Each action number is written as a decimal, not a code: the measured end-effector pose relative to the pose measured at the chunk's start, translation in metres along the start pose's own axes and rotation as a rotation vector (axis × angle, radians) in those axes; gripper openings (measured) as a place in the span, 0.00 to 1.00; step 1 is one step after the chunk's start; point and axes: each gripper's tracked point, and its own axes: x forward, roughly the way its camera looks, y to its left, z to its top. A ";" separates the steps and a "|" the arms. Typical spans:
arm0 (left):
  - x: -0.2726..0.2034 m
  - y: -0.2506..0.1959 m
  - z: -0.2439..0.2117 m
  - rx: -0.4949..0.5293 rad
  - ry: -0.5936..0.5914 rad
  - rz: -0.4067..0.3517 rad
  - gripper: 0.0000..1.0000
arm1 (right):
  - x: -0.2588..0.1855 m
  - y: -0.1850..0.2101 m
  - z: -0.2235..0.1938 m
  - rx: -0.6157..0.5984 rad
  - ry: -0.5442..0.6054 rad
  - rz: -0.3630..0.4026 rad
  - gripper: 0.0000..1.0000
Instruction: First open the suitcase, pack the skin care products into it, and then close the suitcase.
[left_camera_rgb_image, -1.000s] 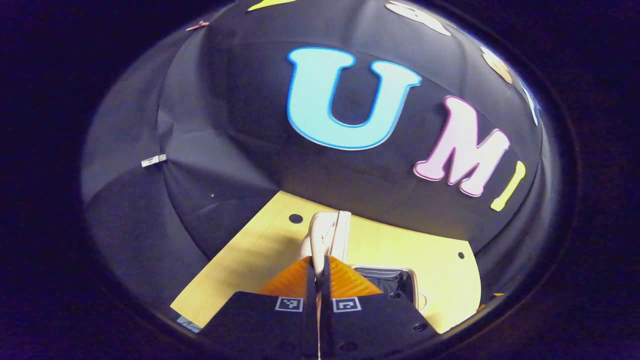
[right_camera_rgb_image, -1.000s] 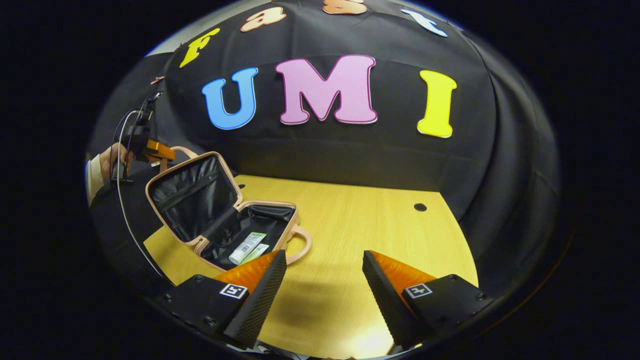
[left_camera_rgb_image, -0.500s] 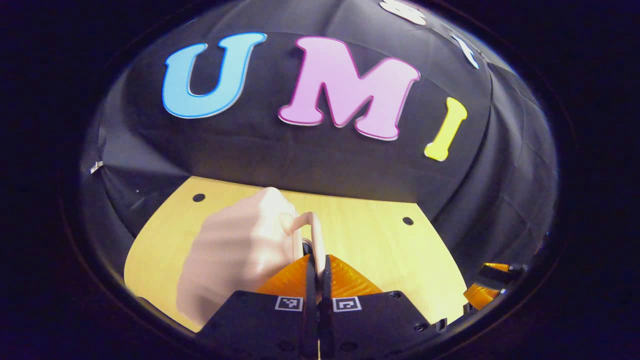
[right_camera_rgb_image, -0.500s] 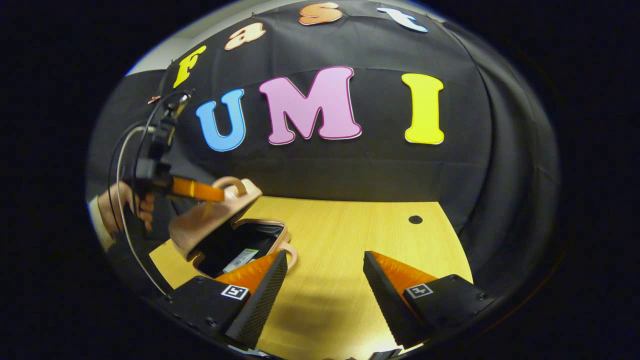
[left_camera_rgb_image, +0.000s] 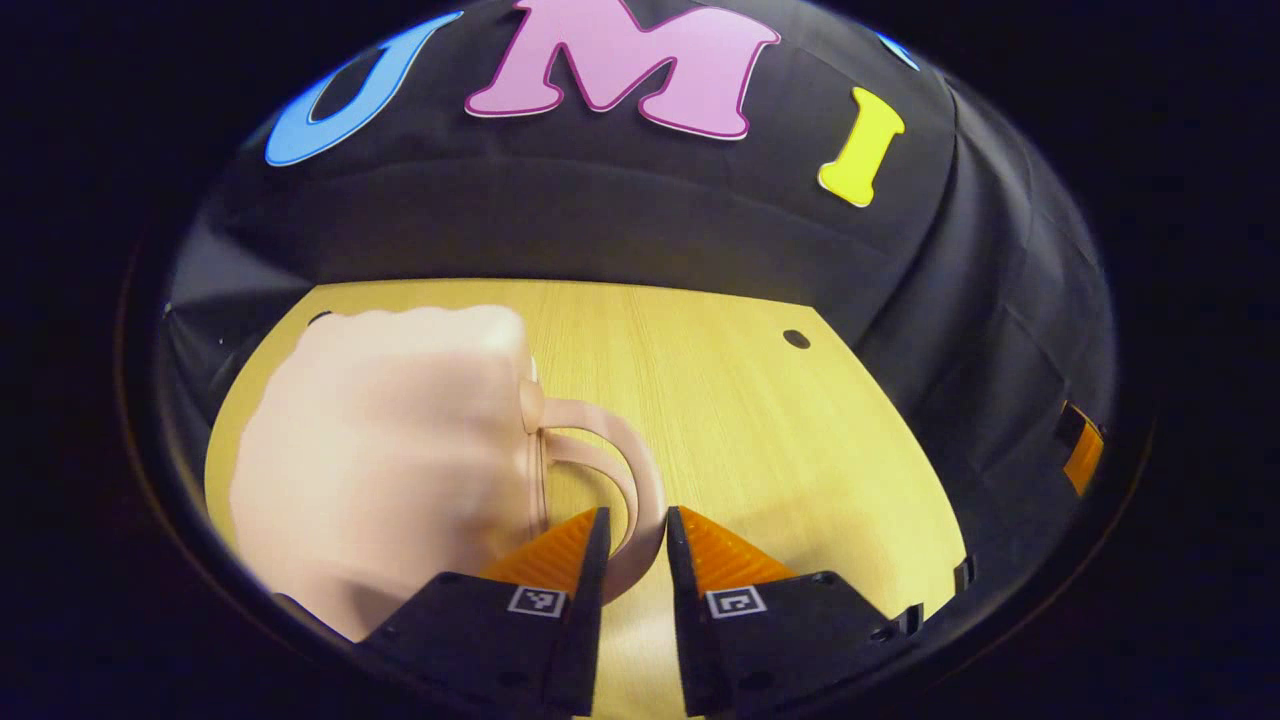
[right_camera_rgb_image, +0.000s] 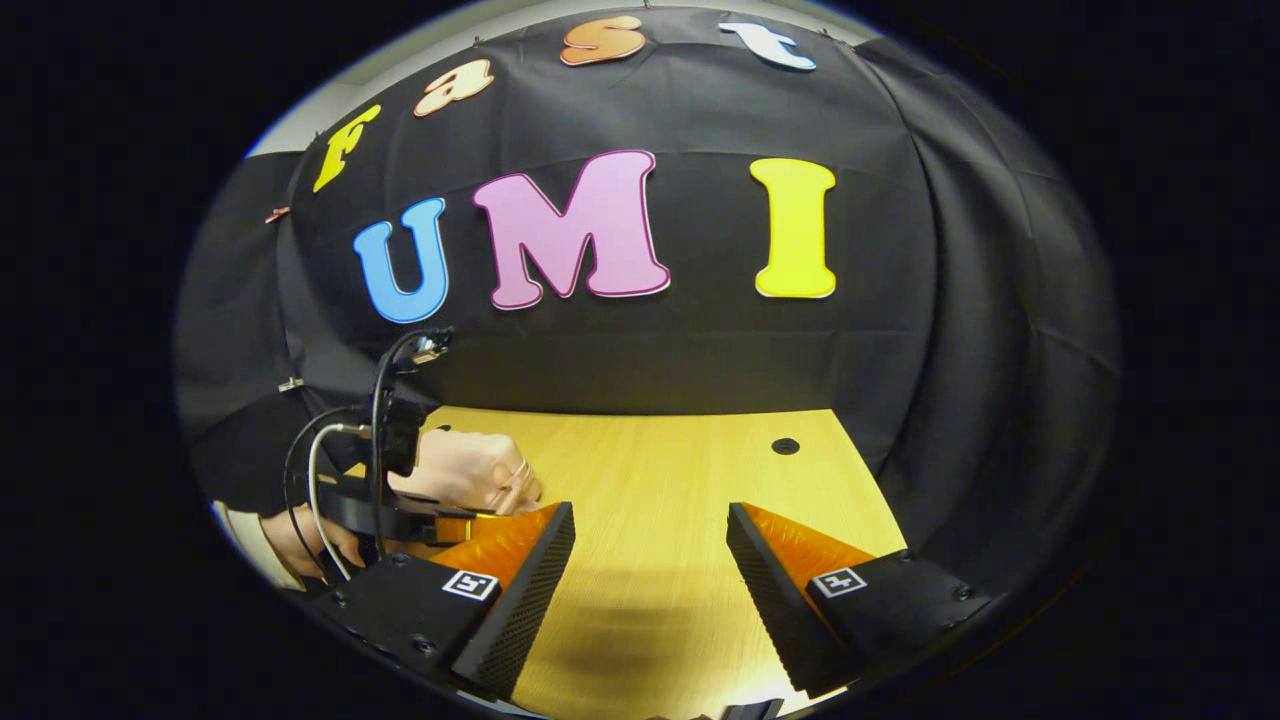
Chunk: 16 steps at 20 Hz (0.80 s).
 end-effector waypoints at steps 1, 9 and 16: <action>-0.006 -0.003 0.005 -0.017 -0.032 -0.022 0.38 | -0.002 -0.001 0.005 0.001 -0.012 -0.016 0.97; -0.154 0.000 0.088 0.113 -0.467 0.075 0.96 | -0.036 0.024 0.041 0.041 -0.091 -0.079 0.97; -0.267 0.022 0.107 -0.004 -0.691 0.047 0.96 | -0.093 0.058 0.057 0.014 -0.164 -0.138 0.97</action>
